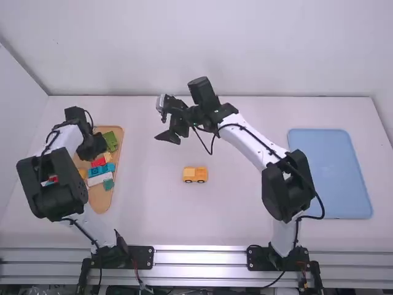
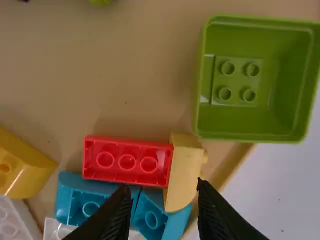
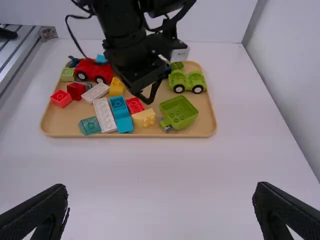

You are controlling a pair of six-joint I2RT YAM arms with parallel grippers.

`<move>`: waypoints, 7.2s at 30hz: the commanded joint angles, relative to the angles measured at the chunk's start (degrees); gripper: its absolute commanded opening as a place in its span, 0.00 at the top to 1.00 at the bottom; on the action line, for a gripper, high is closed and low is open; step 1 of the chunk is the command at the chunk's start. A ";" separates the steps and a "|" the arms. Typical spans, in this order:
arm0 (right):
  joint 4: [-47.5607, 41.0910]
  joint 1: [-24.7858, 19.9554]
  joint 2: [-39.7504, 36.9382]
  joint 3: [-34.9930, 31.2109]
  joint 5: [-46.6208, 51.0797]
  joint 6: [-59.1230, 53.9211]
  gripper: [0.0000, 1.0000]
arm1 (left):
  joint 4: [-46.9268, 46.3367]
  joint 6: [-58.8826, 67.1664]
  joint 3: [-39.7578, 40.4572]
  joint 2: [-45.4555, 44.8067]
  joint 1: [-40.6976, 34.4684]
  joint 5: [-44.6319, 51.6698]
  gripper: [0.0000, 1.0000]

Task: Assemble lego blocks to make yellow taxi

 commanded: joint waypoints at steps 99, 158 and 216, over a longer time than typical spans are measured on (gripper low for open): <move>-1.49 -0.74 0.76 1.92 2.38 0.57 0.01 | 10.73 -0.87 -7.30 3.61 -1.46 1.09 0.89; 25.99 -8.66 6.86 -12.02 -11.78 40.48 0.21 | 68.22 23.23 -32.57 -16.92 -33.57 21.79 0.98; 24.28 -11.21 3.91 -11.78 8.00 35.19 0.75 | 76.43 9.22 -32.52 -13.84 -32.52 24.24 0.01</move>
